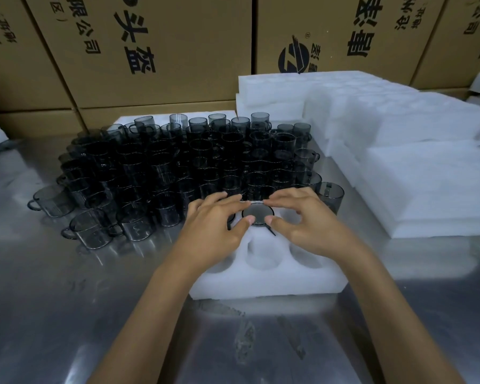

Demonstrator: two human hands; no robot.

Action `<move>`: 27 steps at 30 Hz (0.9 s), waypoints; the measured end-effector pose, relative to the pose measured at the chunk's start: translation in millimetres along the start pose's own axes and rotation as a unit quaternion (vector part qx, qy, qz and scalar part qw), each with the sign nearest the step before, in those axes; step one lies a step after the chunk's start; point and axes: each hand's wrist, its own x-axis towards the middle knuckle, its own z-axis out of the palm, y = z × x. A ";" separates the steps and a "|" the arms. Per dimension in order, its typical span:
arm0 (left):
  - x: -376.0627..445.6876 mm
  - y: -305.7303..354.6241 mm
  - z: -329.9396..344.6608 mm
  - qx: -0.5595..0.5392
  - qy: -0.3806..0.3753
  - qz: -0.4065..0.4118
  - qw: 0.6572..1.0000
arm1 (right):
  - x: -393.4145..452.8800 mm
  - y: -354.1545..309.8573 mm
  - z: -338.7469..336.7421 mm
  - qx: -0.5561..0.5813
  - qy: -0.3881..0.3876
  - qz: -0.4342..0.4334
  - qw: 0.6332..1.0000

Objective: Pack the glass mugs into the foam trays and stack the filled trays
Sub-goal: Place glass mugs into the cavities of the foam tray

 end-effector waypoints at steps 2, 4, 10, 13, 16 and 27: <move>-0.6 -0.1 0.1 0.002 0.005 0.004 1.000 | 1.2 -2.6 -3.1 0.052 0.030 0.010 0.998; -0.9 -0.2 0.1 0.007 0.006 0.007 1.000 | 2.4 -1.9 -9.8 0.171 0.133 0.040 0.976; -3.3 1.4 -0.5 0.021 0.003 0.018 1.000 | -3.1 42.9 -34.1 0.086 0.280 0.217 0.931; -3.3 1.8 -1.1 0.023 0.001 0.019 1.000 | -0.9 62.4 -30.4 0.037 0.200 0.244 0.948; -2.7 1.2 -1.5 0.026 0.000 0.021 0.999 | -0.1 69.4 -19.4 0.092 0.177 0.259 0.945; -4.7 3.5 -4.0 0.016 0.009 0.023 1.000 | -1.4 46.2 -23.6 0.136 0.332 0.154 0.921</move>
